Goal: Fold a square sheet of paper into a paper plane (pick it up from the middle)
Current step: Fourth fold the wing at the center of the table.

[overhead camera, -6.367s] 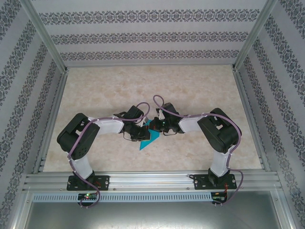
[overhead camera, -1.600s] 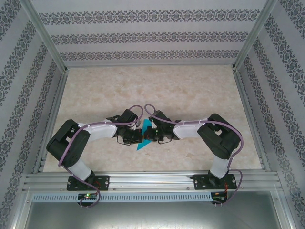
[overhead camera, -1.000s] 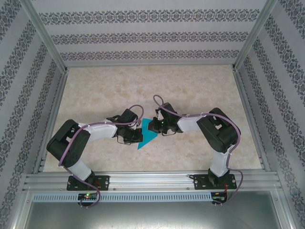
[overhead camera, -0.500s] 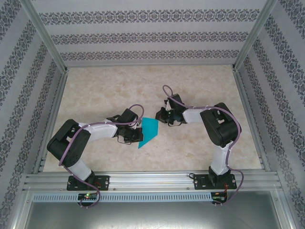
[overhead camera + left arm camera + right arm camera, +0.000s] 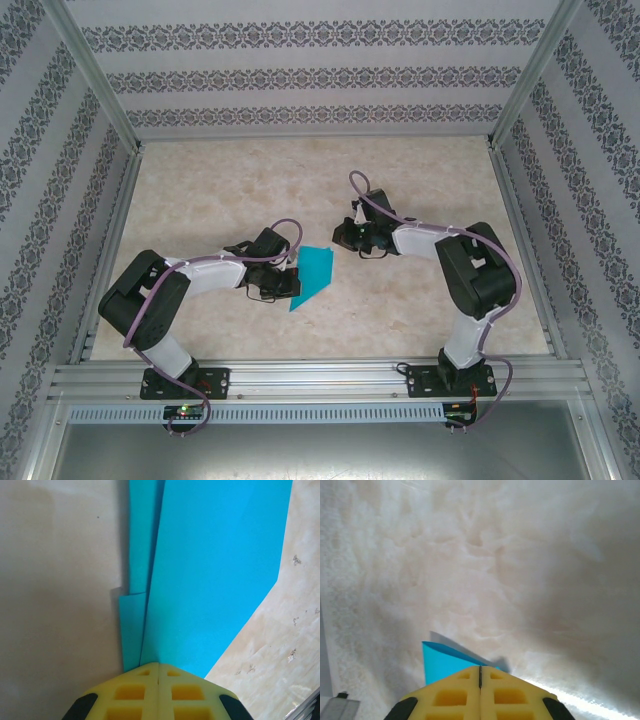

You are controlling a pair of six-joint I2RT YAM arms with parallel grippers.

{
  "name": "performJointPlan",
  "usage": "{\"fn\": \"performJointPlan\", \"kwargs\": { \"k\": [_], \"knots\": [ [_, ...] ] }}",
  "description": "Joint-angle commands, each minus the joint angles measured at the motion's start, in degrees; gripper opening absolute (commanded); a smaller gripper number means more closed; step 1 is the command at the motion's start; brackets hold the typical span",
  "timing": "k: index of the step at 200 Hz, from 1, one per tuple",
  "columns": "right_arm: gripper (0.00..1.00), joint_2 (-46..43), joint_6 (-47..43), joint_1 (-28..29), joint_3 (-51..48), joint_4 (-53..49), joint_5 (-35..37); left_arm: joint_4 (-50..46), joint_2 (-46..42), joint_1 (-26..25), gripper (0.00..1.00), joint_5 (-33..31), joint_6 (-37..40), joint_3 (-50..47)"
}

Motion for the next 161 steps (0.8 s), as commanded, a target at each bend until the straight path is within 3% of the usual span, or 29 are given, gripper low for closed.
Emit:
{"fn": "performJointPlan", "kwargs": {
  "k": [1,57,95,161],
  "knots": [
    [0.06,-0.9,-0.8,1.5,-0.1,-1.0,0.0,-10.2,2.1,0.0,0.02,-3.4,1.6,-3.0],
    [0.07,4.2,0.3,4.8,2.7,0.0,-0.8,-10.1,2.6,0.0,0.02,-2.9,2.0,-2.7],
    [0.06,7.8,0.0,3.1,3.4,-0.7,0.9,-10.0,2.2,0.0,0.02,-3.1,1.9,-3.2],
    [0.07,4.6,-3.0,-1.8,3.6,-4.7,3.1,-9.8,1.6,0.0,0.02,-3.3,1.8,-3.5]
  ]
}}
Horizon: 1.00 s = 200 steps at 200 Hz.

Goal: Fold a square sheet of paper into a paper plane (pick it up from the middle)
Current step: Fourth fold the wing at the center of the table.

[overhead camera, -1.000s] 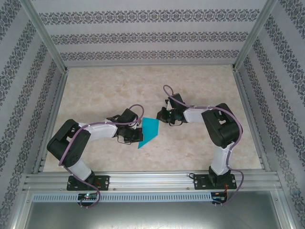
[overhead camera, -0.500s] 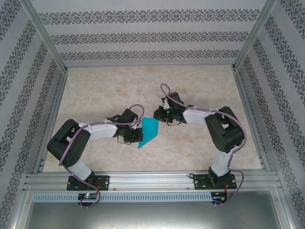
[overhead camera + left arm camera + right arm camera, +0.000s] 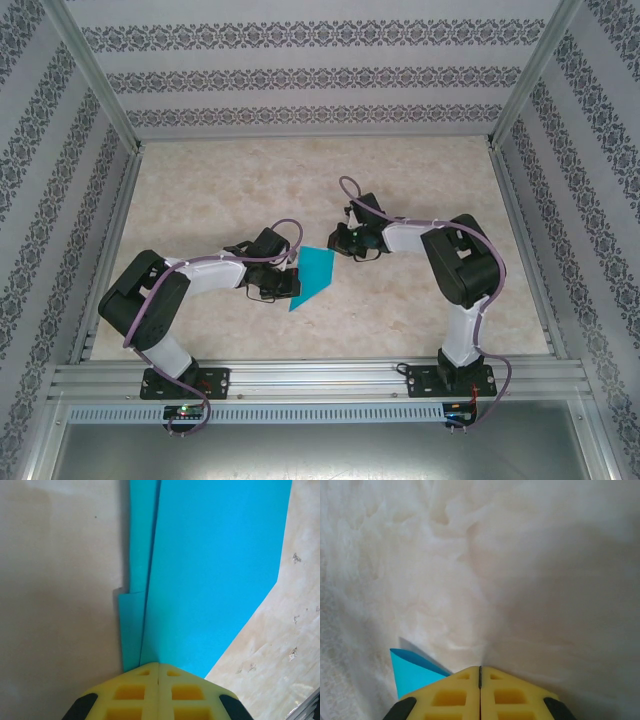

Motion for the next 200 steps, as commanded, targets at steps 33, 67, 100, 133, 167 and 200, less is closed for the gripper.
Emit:
{"fn": "performJointPlan", "kwargs": {
  "k": [33,67,100,133,167,200],
  "knots": [
    [0.11,-8.0,-1.8,-2.0,-2.3,-1.1,0.1,-9.4,1.0,0.0,0.02,-3.1,0.9,-3.4],
    [0.18,-14.0,0.9,-0.4,-7.6,0.8,0.4,-8.6,-0.1,0.0,0.04,-1.4,0.9,-3.0],
    [0.24,-18.4,3.5,1.6,-12.5,2.1,1.0,-9.1,-0.8,-0.1,0.05,-0.2,1.2,-0.3],
    [0.28,-21.3,5.5,4.5,-16.0,1.5,1.6,-9.0,-0.9,-0.2,0.06,0.5,1.0,0.7],
    [0.38,-24.2,9.0,7.9,-20.5,2.1,4.6,-8.0,-1.4,-0.1,0.08,0.9,0.2,0.1],
    [0.39,-22.3,13.7,10.3,-22.0,6.8,2.9,-7.5,-2.5,-0.2,0.1,1.7,0.3,1.1]
  ]
}}
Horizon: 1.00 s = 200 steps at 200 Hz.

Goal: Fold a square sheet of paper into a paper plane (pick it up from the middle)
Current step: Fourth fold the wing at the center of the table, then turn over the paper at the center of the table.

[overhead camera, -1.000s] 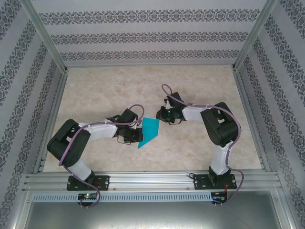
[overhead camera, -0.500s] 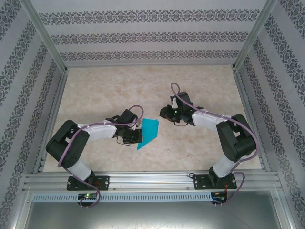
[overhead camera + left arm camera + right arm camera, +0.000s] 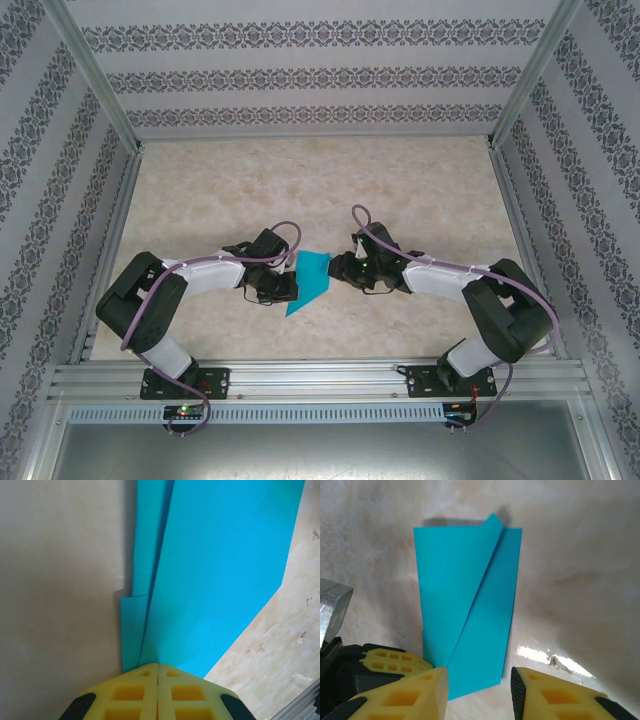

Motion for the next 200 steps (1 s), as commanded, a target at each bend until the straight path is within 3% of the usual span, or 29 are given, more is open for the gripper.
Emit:
{"fn": "performJointPlan", "kwargs": {
  "k": [1,77,105,129,200],
  "knots": [
    [0.39,0.8,4.8,1.7,-1.2,4.4,0.5,-3.3,-1.3,-0.2,0.1,0.6,0.2,0.9],
    [0.41,4.3,10.7,5.0,-2.3,6.5,2.4,-6.2,-2.3,-0.1,0.14,-4.0,3.0,4.0],
    [0.42,4.0,11.6,5.5,-3.4,5.4,4.4,-9.1,-1.1,0.0,0.15,-8.5,4.7,5.2],
    [0.39,6.7,12.2,5.7,-3.0,10.4,0.7,-7.9,0.9,0.1,0.15,-8.5,5.0,5.0],
    [0.4,11.0,16.0,6.9,-2.9,19.4,1.1,-6.3,3.2,0.1,0.15,-6.8,4.5,5.0]
  ]
}}
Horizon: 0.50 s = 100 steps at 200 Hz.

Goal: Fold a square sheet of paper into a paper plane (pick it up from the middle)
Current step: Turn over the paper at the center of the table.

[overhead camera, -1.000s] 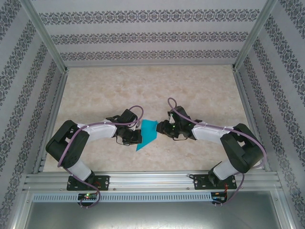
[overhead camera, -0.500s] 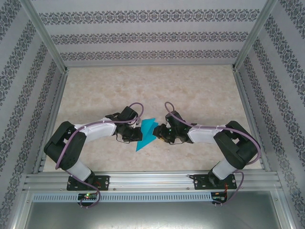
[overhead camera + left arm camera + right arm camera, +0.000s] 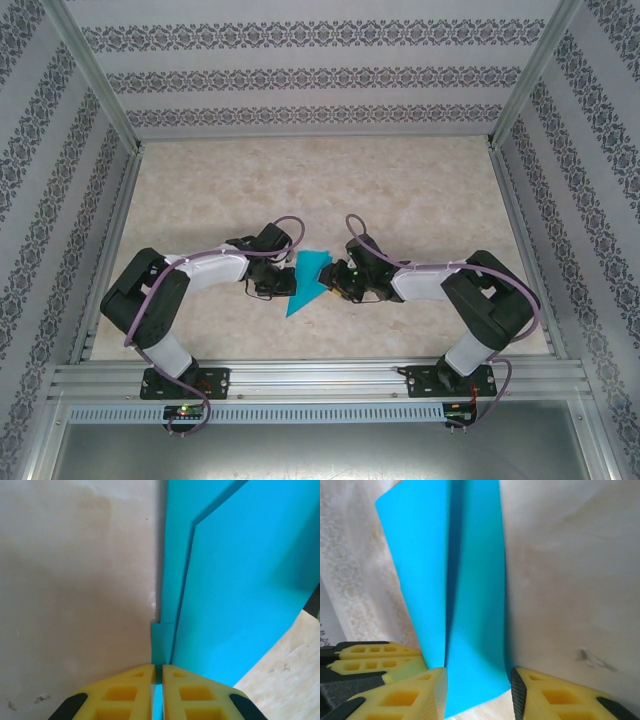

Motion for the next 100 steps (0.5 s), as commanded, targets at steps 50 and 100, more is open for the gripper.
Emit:
{"fn": "performJointPlan", "kwargs": {
  "k": [50,100],
  "knots": [
    [0.41,4.2,1.1,1.6,0.3,12.4,1.2,1.1,1.1,0.1,0.15,1.8,0.2,0.2],
    [0.46,6.8,-4.3,1.1,3.9,14.5,-0.7,2.8,-0.6,0.5,0.14,3.6,-1.8,-0.4]
  ]
}}
